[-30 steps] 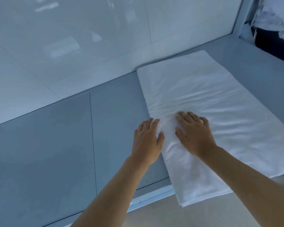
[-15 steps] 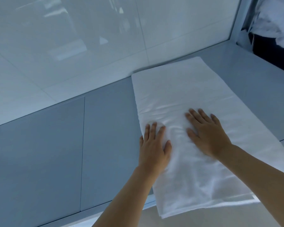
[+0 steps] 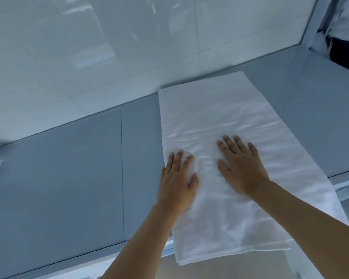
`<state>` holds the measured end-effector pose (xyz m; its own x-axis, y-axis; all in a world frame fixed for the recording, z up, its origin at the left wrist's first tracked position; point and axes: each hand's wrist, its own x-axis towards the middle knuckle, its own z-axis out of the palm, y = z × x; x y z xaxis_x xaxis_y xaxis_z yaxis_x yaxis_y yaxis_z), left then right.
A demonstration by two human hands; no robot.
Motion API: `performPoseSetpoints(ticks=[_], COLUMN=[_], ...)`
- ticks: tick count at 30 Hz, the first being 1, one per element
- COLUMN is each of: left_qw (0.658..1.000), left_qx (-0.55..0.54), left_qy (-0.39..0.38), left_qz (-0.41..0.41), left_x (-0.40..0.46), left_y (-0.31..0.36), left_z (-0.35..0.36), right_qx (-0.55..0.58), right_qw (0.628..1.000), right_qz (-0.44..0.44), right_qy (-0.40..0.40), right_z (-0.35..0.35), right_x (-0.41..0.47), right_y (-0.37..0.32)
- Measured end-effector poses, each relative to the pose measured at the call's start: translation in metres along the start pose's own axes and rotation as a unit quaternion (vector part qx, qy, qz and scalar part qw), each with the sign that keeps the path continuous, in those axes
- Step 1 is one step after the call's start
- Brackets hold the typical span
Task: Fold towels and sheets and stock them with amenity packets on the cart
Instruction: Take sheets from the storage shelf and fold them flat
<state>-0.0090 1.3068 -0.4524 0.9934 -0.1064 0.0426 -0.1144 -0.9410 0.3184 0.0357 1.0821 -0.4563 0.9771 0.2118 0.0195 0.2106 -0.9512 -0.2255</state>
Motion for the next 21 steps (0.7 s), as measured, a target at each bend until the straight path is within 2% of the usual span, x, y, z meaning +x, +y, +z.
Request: performPoseSetpoints(ticks=[8,21], left_qw=[1.000,0.999], left_qx=[-0.006,-0.004], left_qy=[0.012,0.031], left_qz=[-0.004,-0.025], left_x=[-0.044,-0.128], left_y=[-0.087,-0.268], left_z=[-0.033,-0.094], right_qx=[-0.001,0.000], right_qw=[1.000,0.999], right_qz=[-0.009,-0.038], right_qy=[-0.007,-0.005], right_z=[0.022,0.073], right_x=[-0.008,-0.014], right_y=[-0.101,-0.302])
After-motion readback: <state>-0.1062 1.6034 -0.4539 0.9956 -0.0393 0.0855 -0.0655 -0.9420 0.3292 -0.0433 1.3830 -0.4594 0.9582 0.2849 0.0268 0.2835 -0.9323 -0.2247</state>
